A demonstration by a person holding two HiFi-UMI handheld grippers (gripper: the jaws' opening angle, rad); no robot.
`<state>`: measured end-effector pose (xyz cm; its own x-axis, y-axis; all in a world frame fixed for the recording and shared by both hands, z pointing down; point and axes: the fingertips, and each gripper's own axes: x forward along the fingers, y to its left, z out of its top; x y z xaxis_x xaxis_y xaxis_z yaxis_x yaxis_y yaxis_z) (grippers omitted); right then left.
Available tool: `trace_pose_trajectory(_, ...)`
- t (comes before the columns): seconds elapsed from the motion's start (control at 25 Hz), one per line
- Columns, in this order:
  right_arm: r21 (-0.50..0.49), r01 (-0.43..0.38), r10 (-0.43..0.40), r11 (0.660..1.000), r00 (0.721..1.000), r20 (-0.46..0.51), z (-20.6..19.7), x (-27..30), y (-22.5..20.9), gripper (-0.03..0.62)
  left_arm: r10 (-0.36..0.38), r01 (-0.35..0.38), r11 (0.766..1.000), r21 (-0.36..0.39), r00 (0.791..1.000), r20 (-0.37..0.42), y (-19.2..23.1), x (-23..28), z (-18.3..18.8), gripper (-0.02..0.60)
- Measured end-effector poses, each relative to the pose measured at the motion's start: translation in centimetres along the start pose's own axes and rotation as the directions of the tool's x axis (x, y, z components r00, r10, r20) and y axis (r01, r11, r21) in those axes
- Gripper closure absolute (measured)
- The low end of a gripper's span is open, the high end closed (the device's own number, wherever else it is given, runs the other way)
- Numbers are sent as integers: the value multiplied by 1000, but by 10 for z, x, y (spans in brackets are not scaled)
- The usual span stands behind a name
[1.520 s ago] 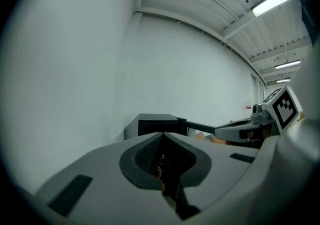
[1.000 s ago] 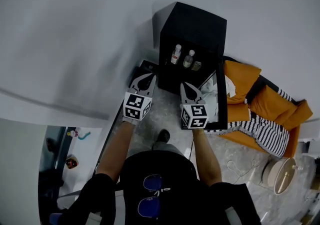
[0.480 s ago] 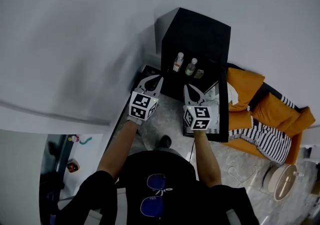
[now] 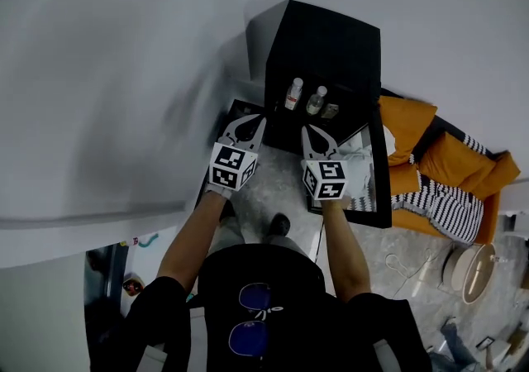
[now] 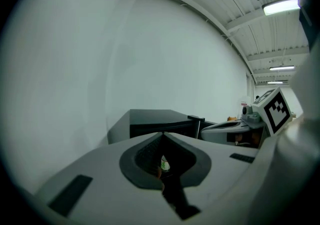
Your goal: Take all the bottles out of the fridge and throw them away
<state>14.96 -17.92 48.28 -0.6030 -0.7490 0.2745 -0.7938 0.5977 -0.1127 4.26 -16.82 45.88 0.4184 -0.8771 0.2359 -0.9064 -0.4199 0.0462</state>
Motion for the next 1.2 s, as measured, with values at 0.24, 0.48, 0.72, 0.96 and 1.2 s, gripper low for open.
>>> trace_pose_trajectory(0.24, -10, 33, -33, 999, 999, -17, -10, 34, -9, 592, -14, 14, 1000, -6, 1000, -1, 27, 10, -7, 583)
trace_pose_trajectory(0.48, -2, 70, -70, 998, 997, -37, -40, 69, -32, 592, -22, 22, 1000, -13, 1000, 11, 47, 37, -22, 583)
trace_pose_trajectory(0.72, 8, 97, -96, 995, 993, -66, -69, 101, -58, 592, -49, 49, 999, 17, 998, -26, 60, 68, -52, 583)
trace_pose_trajectory(0.96, 17, 112, -111, 994, 991, -81, -91, 115, -66, 592, -56, 56, 998, 7, 997, -62, 68, 90, -80, 583)
trace_pose_trajectory(1.2, 16, 143, -141, 990, 988, -66, -109, 132, -70, 592, -88, 88, 996, -13, 994, -69, 67, 108, -102, 583)
